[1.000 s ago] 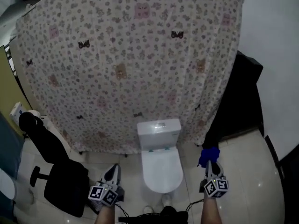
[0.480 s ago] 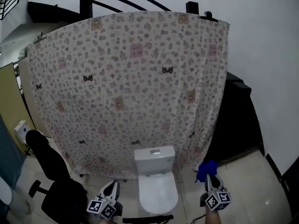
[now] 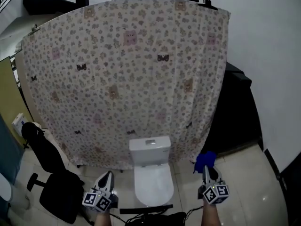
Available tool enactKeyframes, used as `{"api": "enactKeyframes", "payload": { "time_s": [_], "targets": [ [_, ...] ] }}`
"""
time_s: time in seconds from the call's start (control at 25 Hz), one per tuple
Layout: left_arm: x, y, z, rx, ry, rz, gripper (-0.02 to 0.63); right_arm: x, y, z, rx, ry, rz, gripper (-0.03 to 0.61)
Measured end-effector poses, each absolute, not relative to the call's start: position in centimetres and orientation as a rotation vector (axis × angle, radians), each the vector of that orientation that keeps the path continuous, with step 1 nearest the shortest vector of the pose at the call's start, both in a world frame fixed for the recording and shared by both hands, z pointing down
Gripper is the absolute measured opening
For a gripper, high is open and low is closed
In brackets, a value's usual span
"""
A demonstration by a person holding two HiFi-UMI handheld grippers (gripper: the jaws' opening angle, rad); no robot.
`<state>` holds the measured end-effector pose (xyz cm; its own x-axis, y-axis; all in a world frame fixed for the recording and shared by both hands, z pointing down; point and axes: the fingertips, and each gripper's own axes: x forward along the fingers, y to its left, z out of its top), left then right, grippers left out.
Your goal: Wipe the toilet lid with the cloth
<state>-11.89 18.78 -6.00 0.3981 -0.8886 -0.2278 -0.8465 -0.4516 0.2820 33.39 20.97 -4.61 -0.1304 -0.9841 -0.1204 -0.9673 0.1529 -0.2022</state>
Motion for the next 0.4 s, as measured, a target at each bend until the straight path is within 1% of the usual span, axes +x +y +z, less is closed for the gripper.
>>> {"api": "enactKeyframes", "payload": {
  "time_s": [0.4],
  "targets": [
    [-14.9,14.4,-2.9,2.492,-1.608,-0.517,-0.008,31.8,16.5,-2.3,-1.945,2.242,-0.098,0.056]
  ]
}}
